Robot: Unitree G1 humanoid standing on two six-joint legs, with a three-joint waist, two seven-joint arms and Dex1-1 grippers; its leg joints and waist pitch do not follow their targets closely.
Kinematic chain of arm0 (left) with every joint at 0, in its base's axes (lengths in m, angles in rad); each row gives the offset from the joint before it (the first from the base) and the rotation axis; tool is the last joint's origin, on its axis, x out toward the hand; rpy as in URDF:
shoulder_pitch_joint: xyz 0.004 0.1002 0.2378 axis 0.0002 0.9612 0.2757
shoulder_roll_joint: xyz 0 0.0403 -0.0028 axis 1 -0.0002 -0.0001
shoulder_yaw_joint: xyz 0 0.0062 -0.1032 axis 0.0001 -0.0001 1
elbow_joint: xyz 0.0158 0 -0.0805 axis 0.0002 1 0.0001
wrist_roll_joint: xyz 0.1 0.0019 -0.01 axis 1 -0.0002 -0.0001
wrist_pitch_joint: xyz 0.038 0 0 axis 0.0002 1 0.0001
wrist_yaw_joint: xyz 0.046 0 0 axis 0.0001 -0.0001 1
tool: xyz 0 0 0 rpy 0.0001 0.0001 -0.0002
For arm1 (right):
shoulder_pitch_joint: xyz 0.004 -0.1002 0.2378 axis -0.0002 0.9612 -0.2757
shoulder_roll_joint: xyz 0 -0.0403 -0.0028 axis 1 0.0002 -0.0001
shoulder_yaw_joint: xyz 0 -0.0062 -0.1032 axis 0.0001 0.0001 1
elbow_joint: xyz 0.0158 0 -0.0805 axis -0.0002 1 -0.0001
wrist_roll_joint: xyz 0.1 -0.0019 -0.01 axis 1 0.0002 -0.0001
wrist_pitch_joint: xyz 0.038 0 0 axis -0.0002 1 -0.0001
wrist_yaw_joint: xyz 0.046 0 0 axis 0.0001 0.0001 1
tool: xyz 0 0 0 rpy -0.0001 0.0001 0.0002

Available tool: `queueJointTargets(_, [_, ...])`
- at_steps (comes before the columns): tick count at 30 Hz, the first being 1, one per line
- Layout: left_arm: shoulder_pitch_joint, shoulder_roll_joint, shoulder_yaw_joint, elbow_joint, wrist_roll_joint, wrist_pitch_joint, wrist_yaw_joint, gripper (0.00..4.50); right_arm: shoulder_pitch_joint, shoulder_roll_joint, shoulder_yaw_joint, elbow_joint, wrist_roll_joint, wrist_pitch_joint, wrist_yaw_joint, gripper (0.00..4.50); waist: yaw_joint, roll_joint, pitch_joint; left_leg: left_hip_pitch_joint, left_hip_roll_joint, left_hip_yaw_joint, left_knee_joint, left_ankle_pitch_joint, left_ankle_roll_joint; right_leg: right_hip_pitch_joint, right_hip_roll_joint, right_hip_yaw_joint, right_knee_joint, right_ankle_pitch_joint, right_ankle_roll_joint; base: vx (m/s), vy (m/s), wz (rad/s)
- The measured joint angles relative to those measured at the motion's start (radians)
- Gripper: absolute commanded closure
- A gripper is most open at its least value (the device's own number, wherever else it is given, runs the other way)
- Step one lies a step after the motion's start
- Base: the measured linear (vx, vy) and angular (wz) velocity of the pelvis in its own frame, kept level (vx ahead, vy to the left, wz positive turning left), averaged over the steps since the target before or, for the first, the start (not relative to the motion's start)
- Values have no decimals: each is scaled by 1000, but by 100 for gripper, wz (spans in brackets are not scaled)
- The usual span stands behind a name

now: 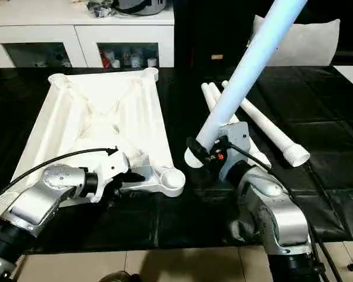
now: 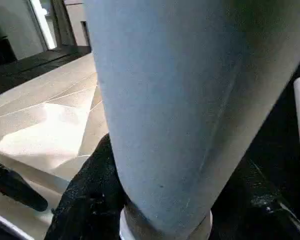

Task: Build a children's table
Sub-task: Insert table leg to table base

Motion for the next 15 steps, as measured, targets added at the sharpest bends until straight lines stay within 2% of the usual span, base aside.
queueJointTargets(4, [-2,-28,6,0,-29,23,-13,312,0,0,2,7,0,-1,5,259,3,0,0,0,0,0,0,0,0,0,0,0,0,0,0,0,0,0])
queueJointTargets(15, [-28,-15,-16,31,23,-3,-26,393,-2,-5,13,7,-6,2,18,259,0,0,0,1,0,0,0,0,0,0,0,0,1,0,0,0,0,0])
